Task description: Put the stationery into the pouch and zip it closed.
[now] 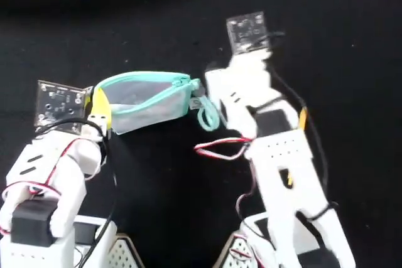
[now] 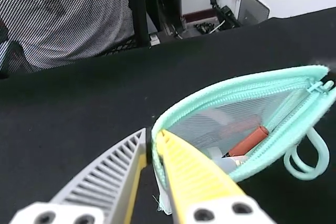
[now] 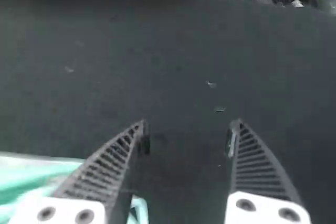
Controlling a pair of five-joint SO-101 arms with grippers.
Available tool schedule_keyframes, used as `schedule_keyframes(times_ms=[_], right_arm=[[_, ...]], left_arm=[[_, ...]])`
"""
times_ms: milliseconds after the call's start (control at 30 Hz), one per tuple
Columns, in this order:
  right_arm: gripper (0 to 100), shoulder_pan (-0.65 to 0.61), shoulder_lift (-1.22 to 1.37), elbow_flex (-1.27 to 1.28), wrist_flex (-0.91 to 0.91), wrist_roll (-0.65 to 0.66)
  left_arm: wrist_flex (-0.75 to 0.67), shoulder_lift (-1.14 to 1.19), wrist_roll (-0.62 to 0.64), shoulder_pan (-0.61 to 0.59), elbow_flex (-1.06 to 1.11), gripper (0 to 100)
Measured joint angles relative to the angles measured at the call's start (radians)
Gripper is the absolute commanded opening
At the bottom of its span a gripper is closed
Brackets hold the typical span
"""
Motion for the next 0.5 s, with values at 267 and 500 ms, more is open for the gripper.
schedule_keyframes(times_ms=[267, 500], right_arm=[[24.3, -0.138, 0.091, -0.020, -0.023, 0.057], [24.3, -0.141, -0.026, -0.014, 0.018, 0.077]], left_arm=[[-0.025, 0.000, 0.000, -0.011, 0.002, 3], [-0.025, 0.000, 0.000, -0.011, -0.012, 3]])
